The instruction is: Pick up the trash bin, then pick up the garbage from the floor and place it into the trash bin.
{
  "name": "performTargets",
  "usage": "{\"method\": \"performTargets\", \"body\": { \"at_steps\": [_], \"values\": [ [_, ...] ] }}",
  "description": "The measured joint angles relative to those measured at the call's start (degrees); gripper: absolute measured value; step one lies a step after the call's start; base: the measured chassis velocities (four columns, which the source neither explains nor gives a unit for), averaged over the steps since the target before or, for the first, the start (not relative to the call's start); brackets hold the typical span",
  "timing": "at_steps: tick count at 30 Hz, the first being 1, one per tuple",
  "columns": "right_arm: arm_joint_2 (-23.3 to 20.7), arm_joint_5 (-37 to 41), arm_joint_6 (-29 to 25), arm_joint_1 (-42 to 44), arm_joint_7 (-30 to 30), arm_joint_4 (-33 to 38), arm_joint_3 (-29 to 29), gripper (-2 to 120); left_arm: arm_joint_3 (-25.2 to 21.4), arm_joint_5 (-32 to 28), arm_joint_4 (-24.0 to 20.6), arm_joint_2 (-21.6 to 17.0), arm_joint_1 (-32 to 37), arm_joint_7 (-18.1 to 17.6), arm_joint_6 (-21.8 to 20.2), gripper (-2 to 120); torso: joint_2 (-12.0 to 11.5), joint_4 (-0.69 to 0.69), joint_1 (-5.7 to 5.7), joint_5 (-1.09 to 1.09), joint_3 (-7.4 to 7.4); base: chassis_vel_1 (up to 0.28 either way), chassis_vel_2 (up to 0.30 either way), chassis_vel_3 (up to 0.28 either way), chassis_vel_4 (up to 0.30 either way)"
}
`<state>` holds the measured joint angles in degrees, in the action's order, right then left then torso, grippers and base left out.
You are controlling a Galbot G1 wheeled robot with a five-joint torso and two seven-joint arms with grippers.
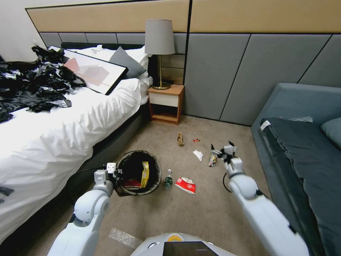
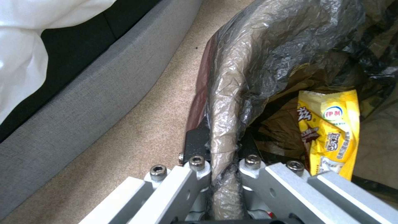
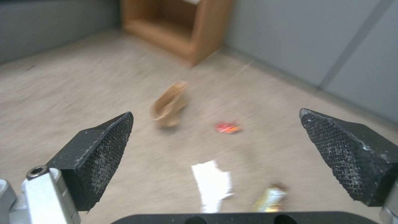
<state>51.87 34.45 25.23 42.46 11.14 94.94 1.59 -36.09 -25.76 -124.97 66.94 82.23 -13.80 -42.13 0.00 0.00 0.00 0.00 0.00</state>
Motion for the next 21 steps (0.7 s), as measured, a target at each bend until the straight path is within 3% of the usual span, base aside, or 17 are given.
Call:
{"method": "performTargets", "body": {
  "at_steps": [2,3,4,5,8,12,21],
  "values": [
    [0.22,1.57,1.27,-2.67,-0.20,-1.83,-2.06,100,0.00,0.01,0.09,0.00,-0.08,0.01,0.00,0,0.00,0.01,0.00,-0.02,0.00,0.000,0.000,0.000,0.000],
    [0.64,3.05,2.43,-5.24,-0.61,-4.13,-4.48,100,0.00,0.03,0.22,0.01,-0.14,0.00,0.00,0,0.00,0.02,0.00,-0.03,0.00,0.000,0.000,0.000,0.000],
    [2.12,4.77,3.95,-10.58,-2.43,-9.91,-10.65,100,0.05,0.08,0.48,0.04,-0.36,0.00,0.00,0,0.00,0.02,0.00,-0.01,0.00,0.000,0.000,0.000,0.000],
    [2.12,4.77,3.95,-10.58,-2.43,-9.91,-10.65,100,0.05,0.08,0.48,0.04,-0.36,0.00,0.00,0,0.00,0.02,0.00,-0.01,0.00,0.000,0.000,0.000,0.000],
    [4.60,4.45,5.58,-16.09,-7.36,-17.02,-18.26,100,0.07,0.16,1.06,0.03,-0.51,0.00,0.00,0,0.00,-0.02,0.00,-0.04,0.00,0.000,0.000,0.000,0.000],
    [6.52,2.88,6.06,-18.24,-9.72,-21.36,-22.86,100,-0.23,0.22,1.46,0.10,-0.52,0.01,0.00,0,0.00,0.01,0.00,-0.01,0.00,0.000,0.000,0.000,0.000],
    [8.24,-0.55,6.48,-17.14,-11.06,-23.54,-25.69,100,-0.09,0.48,2.18,1.04,-0.67,0.12,0.00,0,0.00,-0.01,0.00,0.00,0.00,0.000,0.000,0.000,0.000]
  ]
}}
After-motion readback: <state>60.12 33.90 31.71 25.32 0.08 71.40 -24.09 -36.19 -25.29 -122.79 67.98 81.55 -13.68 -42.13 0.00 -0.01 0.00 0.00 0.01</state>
